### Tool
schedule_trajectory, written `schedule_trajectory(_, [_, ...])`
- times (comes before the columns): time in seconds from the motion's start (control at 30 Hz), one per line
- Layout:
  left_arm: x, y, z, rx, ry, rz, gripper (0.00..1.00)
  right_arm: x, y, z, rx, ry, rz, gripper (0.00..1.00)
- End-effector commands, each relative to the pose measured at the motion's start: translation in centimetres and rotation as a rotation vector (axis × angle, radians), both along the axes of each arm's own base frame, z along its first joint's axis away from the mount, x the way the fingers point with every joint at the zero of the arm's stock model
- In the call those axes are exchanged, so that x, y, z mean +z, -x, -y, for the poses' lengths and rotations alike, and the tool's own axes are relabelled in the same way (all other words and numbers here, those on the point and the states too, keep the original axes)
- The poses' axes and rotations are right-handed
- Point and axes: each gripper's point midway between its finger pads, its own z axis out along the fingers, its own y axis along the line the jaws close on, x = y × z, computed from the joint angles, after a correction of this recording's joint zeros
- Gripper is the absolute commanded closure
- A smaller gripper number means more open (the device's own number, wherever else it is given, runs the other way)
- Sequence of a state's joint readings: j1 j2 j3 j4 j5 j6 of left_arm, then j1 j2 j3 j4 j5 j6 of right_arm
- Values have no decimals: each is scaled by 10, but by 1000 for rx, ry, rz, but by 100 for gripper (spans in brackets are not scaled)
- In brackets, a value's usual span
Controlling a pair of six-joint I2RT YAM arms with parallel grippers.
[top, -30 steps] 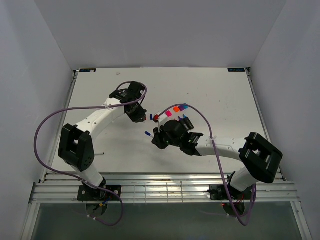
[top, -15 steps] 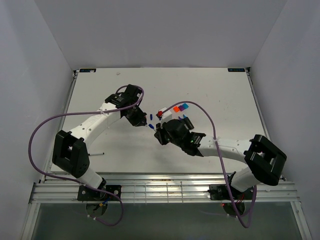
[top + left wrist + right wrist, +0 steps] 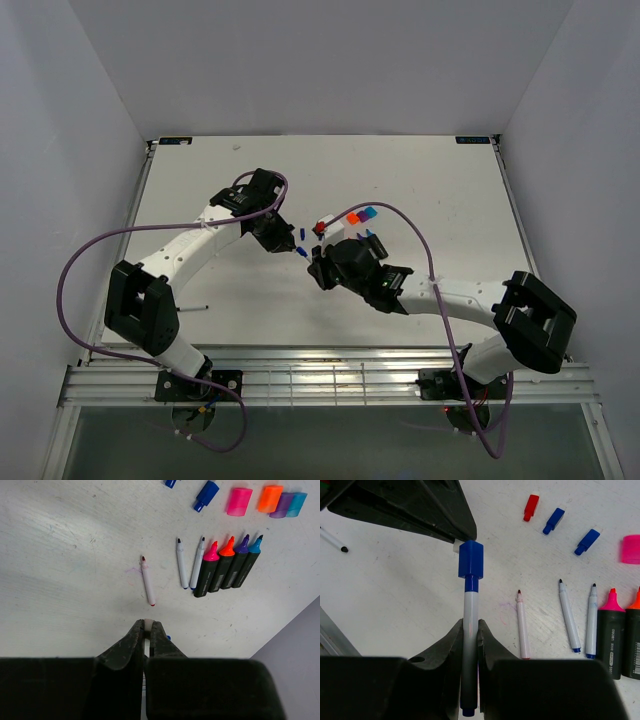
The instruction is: Open the pen caps
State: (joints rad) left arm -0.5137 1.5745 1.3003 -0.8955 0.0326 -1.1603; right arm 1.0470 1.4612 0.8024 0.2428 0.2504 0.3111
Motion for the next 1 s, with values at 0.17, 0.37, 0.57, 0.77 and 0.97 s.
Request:
schedule_trajectory(0.17, [20, -8, 1, 29, 30, 62, 100, 28, 4, -10, 10, -81, 48, 92])
schedule_trajectory(0.37, [24, -10, 2, 24, 33, 72, 100, 29, 6, -10, 14, -85, 49, 92])
schedule_trajectory(0.57, [24, -12, -5, 46, -1, 91, 100, 28, 8, -8, 13, -87, 47, 92])
schedule_trajectory(0.77, [26, -11, -2, 42, 17, 88, 100, 26, 8, -9, 7, -83, 48, 92])
schedule_trajectory(0.97, [30, -9, -3, 44, 22, 98, 100, 25, 7, -10, 6, -80, 44, 92])
